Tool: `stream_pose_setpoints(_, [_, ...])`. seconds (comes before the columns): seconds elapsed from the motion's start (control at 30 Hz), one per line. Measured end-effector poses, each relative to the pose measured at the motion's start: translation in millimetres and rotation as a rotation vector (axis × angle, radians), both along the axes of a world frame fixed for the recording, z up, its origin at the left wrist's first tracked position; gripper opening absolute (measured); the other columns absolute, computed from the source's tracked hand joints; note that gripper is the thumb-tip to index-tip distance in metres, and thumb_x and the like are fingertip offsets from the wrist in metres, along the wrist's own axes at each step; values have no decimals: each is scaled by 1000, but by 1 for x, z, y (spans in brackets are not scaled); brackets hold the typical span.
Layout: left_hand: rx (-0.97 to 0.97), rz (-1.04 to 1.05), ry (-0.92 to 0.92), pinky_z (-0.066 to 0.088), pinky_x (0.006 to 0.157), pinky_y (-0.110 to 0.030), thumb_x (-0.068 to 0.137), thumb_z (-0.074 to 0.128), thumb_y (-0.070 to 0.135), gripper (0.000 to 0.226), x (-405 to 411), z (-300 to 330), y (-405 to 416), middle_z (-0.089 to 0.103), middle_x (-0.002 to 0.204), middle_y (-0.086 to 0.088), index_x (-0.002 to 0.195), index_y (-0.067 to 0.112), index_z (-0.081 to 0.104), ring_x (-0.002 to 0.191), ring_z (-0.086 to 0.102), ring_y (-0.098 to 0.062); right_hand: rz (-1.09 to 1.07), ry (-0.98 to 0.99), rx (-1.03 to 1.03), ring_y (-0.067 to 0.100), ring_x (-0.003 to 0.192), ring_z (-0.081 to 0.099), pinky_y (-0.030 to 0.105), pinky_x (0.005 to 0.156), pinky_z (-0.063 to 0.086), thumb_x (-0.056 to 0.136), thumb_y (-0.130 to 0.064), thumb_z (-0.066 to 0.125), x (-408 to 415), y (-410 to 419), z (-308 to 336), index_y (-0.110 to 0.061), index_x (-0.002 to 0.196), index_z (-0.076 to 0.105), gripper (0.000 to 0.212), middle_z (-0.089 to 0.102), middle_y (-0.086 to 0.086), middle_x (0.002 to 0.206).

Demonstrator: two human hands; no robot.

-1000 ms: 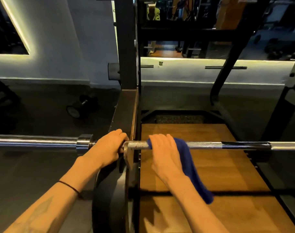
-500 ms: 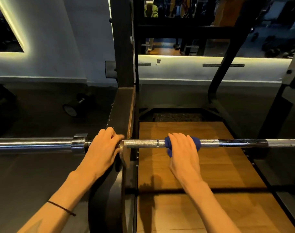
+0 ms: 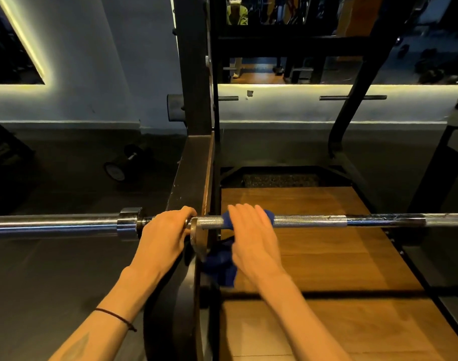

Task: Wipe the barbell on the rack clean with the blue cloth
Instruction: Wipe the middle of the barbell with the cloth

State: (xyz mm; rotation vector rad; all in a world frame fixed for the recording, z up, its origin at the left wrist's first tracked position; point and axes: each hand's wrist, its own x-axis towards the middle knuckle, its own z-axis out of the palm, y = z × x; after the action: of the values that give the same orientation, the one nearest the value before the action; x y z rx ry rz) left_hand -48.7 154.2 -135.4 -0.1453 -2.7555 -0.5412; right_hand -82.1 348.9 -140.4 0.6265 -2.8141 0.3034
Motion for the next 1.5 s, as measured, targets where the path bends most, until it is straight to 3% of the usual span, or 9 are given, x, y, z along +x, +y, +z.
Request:
stream_pose_setpoints(0.2, [-90,83,109,52,73,-42,75,82,11,56,-3,-20,5,64,99,-5,127,16,62,86,61,-26,-207,38,-21,23,117,56,43,117,36,71,-10,80,-11,81,-16,-18,126,56,60,59,-1,120])
stream_pose_setpoints(0.33, [-129,34,12,55,74,-41,78,83,18,55,-12,-11,2,56,105,-8,128,17,60,87,57,-24,-221,9,52,29,147,34,49,127,14,79,-16,78,-8,70,-15,-12,148,44,77,46,8,152])
stream_pose_setpoints(0.47, [-188,-88,-19,43,81,-33,74,83,15,56,-14,-6,-9,54,107,1,126,23,63,95,51,-19,-58,-53,23,26,147,29,44,126,5,88,-21,71,-5,23,-9,-16,150,37,71,40,4,154])
stream_pose_setpoints(0.67, [-137,-33,7,37,77,-31,70,85,9,56,-9,-14,-5,55,103,-3,122,18,66,93,49,-21,47,2,50,26,131,46,42,123,20,81,-24,76,-5,-12,-8,-18,142,43,70,51,2,137])
stream_pose_setpoints(0.83, [-110,-11,84,32,71,-30,69,87,11,45,-8,-13,-1,51,93,2,108,19,67,83,41,-14,-100,23,29,21,119,53,39,115,32,84,-23,73,-10,53,-6,-21,129,54,48,58,-2,126])
stream_pose_setpoints(1.03, [-115,1,124,40,64,-36,65,91,13,41,-9,-16,1,51,87,0,98,16,66,76,45,-18,-280,43,-9,26,120,55,46,122,28,72,-19,81,-14,79,-18,-13,128,58,61,60,4,121])
stream_pose_setpoints(1.23, [-215,76,146,39,57,-36,61,94,19,37,-11,-17,7,51,77,-3,83,13,64,65,46,-20,-38,-100,-58,26,118,51,40,113,33,82,-22,77,3,4,-1,-15,125,50,51,53,4,124])
stream_pose_setpoints(1.37, [-244,84,18,44,55,-34,44,99,25,60,-13,-12,10,53,82,-2,96,17,69,68,52,-20,38,-36,-7,23,109,55,39,106,40,77,-26,79,-4,-9,4,-20,119,53,50,58,1,116])
stream_pose_setpoints(1.5, [-51,17,-41,45,86,-31,84,75,15,53,1,-6,4,54,118,3,133,22,57,105,47,-14,-67,-10,-70,21,101,56,41,96,46,79,-33,78,-14,49,3,-26,105,57,35,60,-4,104])
